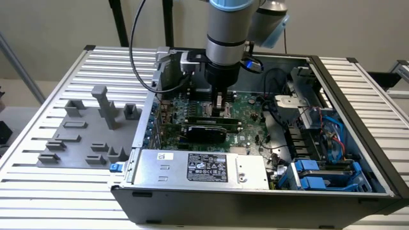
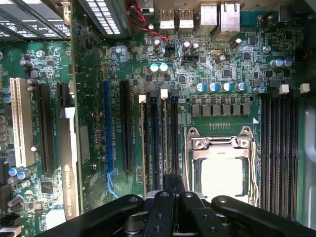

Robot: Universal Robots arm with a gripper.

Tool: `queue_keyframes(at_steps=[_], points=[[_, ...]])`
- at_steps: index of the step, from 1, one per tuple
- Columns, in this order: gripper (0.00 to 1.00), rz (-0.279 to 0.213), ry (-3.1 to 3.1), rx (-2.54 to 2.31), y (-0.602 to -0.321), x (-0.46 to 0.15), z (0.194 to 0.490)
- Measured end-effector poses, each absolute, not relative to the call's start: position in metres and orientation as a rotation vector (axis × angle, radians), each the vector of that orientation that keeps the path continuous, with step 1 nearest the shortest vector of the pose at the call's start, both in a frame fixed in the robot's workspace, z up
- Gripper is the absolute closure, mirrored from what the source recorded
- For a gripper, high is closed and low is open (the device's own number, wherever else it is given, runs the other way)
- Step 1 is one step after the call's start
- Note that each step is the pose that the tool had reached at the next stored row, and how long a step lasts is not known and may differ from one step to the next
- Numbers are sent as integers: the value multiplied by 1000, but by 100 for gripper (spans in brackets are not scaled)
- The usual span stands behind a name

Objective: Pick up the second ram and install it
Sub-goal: 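Press down the second ram until it locks into place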

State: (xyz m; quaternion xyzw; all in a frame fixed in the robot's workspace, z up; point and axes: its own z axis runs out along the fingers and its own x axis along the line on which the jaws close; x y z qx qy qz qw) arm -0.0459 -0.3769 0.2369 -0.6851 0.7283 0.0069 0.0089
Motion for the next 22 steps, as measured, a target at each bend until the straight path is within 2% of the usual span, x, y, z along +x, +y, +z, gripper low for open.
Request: queue_keyframes(at_steps=[14, 22], points=[[100, 31, 2285, -2149, -377, -46, 224], [100, 41, 2286, -2150, -377, -46, 239]])
